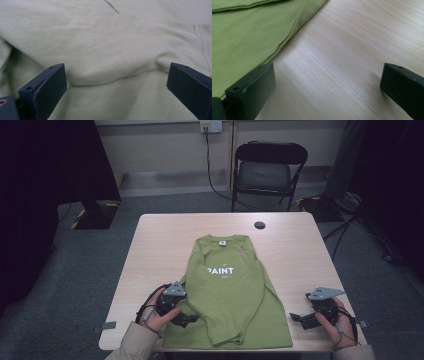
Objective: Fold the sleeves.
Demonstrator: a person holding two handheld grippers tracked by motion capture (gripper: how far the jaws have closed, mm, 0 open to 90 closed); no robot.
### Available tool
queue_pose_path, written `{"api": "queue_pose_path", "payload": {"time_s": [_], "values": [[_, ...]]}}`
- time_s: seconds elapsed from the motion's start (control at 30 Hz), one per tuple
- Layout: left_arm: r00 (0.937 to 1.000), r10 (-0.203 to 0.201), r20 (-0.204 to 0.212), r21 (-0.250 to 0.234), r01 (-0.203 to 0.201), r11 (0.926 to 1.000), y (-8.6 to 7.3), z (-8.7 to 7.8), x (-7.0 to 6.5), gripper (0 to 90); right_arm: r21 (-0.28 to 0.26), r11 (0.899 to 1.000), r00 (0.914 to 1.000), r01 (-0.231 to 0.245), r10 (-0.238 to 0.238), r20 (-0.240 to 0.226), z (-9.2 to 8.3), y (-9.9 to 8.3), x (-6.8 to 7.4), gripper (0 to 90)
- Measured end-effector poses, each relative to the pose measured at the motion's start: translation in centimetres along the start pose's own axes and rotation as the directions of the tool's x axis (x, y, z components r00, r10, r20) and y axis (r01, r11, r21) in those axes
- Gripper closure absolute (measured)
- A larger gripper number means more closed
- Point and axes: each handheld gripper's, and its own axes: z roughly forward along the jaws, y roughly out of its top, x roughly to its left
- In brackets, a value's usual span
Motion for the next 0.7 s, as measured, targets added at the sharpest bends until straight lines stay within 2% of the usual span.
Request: {"api": "queue_pose_path", "payload": {"time_s": [0.13,0.7], "values": [[0.9999,-0.010,-0.004,-0.013,0.010,0.9999,-0.3,-0.4,0.4,2.1,0.000,1.000,1.0000,0.000,0.000,0.000,0.0,0.0,0.0,0.0],[0.9982,-0.046,-0.038,-0.014,0.045,0.9989,-1.8,-2.0,1.8,2.0,0.000,1.000,1.0000,0.000,0.000,0.000,0.0,0.0,0.0,0.0]]}}
